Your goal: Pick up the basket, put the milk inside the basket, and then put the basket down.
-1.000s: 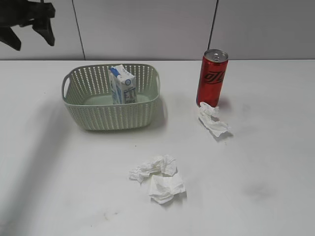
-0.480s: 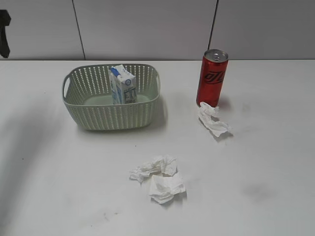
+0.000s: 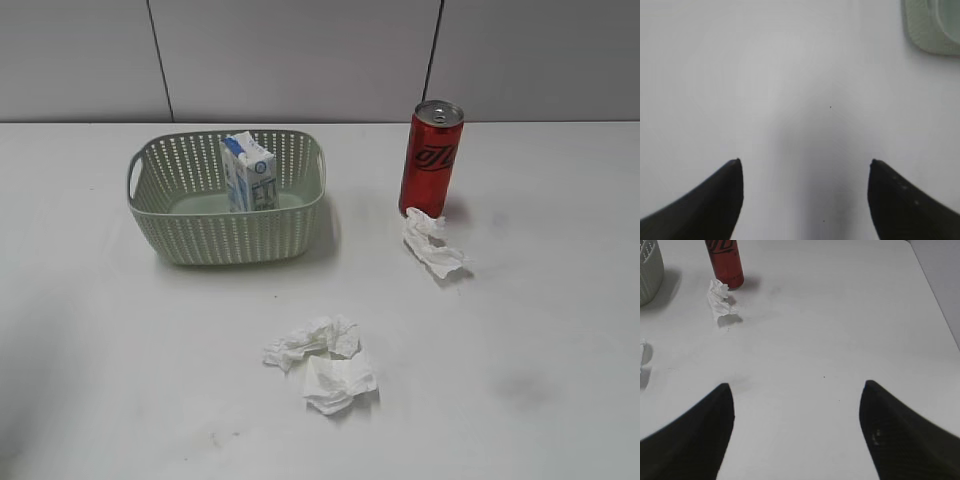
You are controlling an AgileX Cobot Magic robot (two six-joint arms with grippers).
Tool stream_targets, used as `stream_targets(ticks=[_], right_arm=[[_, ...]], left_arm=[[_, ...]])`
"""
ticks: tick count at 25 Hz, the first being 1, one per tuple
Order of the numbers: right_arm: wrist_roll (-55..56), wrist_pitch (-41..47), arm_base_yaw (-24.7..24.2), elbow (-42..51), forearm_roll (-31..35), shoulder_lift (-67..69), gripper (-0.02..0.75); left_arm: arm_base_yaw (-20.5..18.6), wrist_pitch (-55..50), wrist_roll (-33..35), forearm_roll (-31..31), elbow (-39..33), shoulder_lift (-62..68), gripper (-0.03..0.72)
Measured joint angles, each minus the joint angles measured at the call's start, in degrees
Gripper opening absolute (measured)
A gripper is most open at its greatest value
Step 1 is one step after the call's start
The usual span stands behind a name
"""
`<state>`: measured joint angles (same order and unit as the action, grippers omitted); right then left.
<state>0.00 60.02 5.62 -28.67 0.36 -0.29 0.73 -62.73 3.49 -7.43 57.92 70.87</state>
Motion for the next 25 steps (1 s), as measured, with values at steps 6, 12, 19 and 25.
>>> stream_targets(ticks=[6, 12, 19, 25], right_arm=[[0.0, 0.0, 0.0, 0.0, 0.0, 0.0, 0.592], [0.0, 0.0, 0.0, 0.0, 0.0, 0.0, 0.592], [0.0, 0.0, 0.0, 0.0, 0.0, 0.0, 0.591], [0.0, 0.0, 0.0, 0.0, 0.0, 0.0, 0.591]], left_arm=[[0.0, 2.5, 0.1, 1.5, -15.1, -15.6, 0.593], [0.0, 4.8, 0.1, 1.7, -25.5, -30.6, 0.592], [0.0, 4.2, 0.1, 2.0, -27.7, -45.1, 0.587], [0.0, 3.0, 0.1, 2.2, -28.9, -55.5, 0.561]])
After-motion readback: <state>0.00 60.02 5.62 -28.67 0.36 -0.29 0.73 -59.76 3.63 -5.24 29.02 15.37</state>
